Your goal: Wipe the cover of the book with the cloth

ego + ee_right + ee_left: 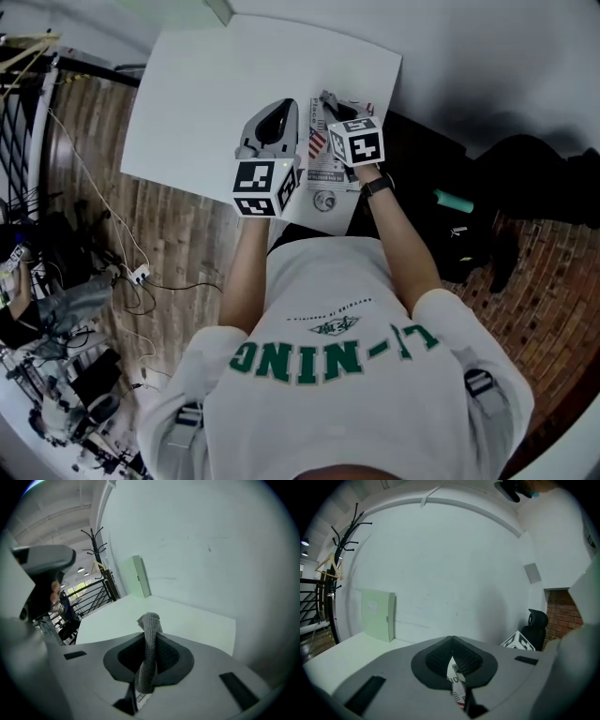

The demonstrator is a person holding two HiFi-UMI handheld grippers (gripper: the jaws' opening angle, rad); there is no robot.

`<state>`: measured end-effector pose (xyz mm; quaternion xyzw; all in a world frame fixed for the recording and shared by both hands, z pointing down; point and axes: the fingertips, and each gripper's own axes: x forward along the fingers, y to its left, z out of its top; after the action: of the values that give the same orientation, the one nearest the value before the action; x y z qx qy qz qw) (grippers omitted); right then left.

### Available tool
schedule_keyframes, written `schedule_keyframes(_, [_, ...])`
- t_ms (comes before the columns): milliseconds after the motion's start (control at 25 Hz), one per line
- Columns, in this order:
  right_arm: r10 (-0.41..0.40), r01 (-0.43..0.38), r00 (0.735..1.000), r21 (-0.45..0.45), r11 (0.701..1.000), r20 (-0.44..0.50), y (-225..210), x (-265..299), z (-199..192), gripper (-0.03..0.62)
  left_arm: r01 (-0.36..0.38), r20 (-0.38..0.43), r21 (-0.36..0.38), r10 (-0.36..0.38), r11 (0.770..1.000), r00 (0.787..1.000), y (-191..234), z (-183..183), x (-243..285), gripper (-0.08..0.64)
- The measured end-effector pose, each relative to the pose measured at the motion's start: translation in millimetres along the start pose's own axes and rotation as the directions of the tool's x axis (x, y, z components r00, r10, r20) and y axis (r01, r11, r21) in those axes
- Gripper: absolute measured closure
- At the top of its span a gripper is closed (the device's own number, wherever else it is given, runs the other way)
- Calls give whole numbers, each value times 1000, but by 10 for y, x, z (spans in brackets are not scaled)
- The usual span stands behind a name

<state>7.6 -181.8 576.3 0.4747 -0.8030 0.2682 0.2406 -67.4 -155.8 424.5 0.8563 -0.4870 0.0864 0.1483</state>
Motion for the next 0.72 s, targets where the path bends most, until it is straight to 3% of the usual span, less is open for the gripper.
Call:
schedule_keyframes(120, [-9,5,998,-69,998,-68,15,383,-134,548,-26,-17,-5,26,1000,1000,104,-70,-23,548])
schedule_keyframes(240, [-38,10,991,-218,976,-125,53,669,-258,548,-49,-35,-7,49,999,998,171,-126,-37,548])
schedule_keyframes(320, [-67,2,983,-359,933,-170,85,788,-351,548,-56,-41,-5,56,998,998,199,-143,-34,548])
schedule_keyframes(440, [-114,-15,973,-550,835,-201,77,862,-454,548,-63,-44,-4,63,998,997,236,-137,-3,548])
schedule_keyframes(520, [-120,-11,976,-589,808,-183,46,835,-465,548,-64,-47,-3,63,998,997,245,-132,22,548])
schedule_keyframes(720, [-182,62,970,-563,824,-160,-300,601,-549,548,-36,-55,-2,36,999,998,166,-148,144,548])
